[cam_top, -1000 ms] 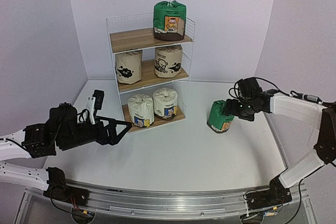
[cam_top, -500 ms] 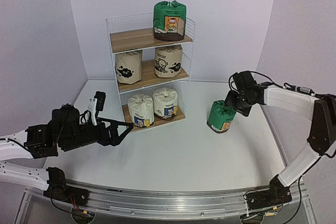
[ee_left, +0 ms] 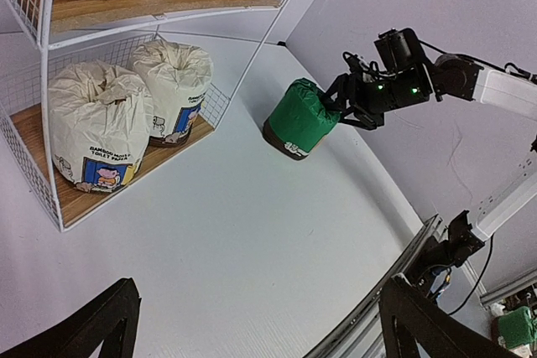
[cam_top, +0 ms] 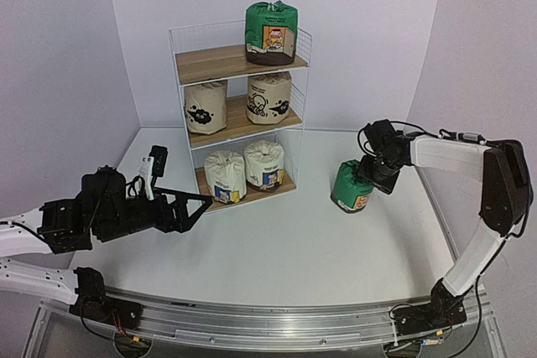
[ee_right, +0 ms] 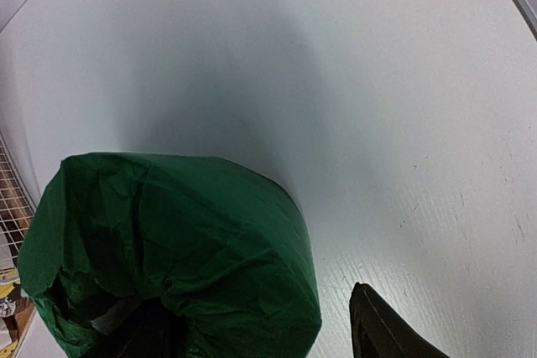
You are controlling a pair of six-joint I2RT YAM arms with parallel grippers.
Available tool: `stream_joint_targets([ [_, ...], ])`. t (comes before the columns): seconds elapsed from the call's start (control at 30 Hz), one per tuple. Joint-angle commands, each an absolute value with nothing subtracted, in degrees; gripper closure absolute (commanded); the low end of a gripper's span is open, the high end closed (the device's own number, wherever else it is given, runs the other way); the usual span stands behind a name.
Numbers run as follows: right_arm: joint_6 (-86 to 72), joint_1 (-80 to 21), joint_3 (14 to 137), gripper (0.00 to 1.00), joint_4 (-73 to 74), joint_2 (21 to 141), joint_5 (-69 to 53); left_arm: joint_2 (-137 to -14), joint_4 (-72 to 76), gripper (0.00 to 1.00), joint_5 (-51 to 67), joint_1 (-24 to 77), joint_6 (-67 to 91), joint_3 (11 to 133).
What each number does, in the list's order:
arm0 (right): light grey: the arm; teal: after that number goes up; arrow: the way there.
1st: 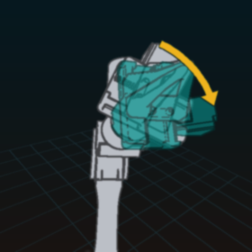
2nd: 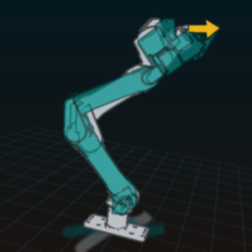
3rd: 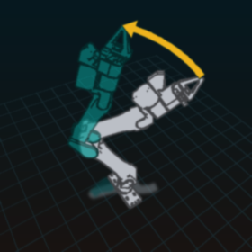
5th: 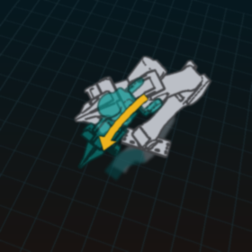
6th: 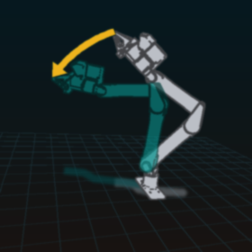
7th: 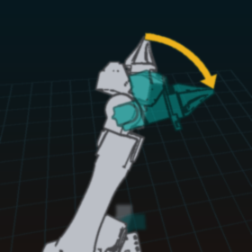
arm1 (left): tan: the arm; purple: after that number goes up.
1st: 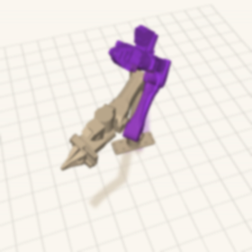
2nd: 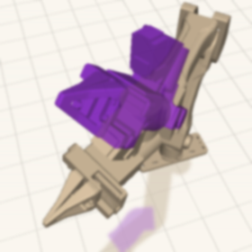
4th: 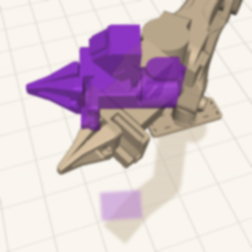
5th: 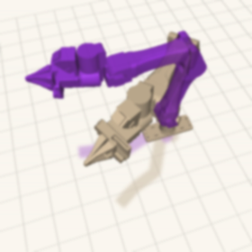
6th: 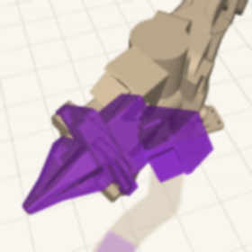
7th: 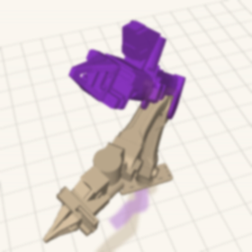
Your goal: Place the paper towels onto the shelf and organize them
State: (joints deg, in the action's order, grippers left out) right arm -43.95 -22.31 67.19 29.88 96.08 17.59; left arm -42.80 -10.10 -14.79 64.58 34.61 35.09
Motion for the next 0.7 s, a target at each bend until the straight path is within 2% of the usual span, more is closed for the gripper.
stream_joint_targets([
  [0.0, -43.7, -22.1, 70.5, 0.35, 33.0, 101.5, 16.0, -43.1, -9.9, 0.0, -15.3, 64.8, 34.6, 35.6],
  [0.03, -43.7, -22.1, 71.3, 0.38, 33.0, 102.3, 16.0, -43.3, -10.0, 0.0, -15.1, 64.8, 34.5, 35.7],
  [0.2, -43.8, -22.1, 73.2, 0.68, 33.0, 102.0, 13.5, -43.7, -10.1, 0.0, -14.1, 64.8, 33.7, 36.2],
  [0.27, -43.2, -22.1, 72.9, 0.76, 33.0, 100.1, 12.2, -43.7, -9.6, 0.0, -12.8, 64.8, 32.4, 36.1],
  [0.4, -39.0, -22.1, 71.6, 0.81, 33.4, 95.0, 3.7, -44.8, -7.0, 0.01, -5.6, 64.8, 26.3, 36.3],
  [0.53, -31.0, -22.4, 70.9, 0.82, 33.7, 92.7, -22.7, -50.0, -3.7, 0.0, 6.9, 64.8, 17.9, 37.8],
  [0.6, -28.2, -23.5, 70.8, 0.82, 34.8, 92.9, -34.4, -54.4, -3.8, 0.0, 7.7, 64.8, 15.7, 39.8],
  [0.67, -26.2, -27.1, 70.9, 0.82, 36.6, 93.0, -38.2, -58.9, -3.8, 0.0, 7.1, 64.7, 14.1, 42.0],
])
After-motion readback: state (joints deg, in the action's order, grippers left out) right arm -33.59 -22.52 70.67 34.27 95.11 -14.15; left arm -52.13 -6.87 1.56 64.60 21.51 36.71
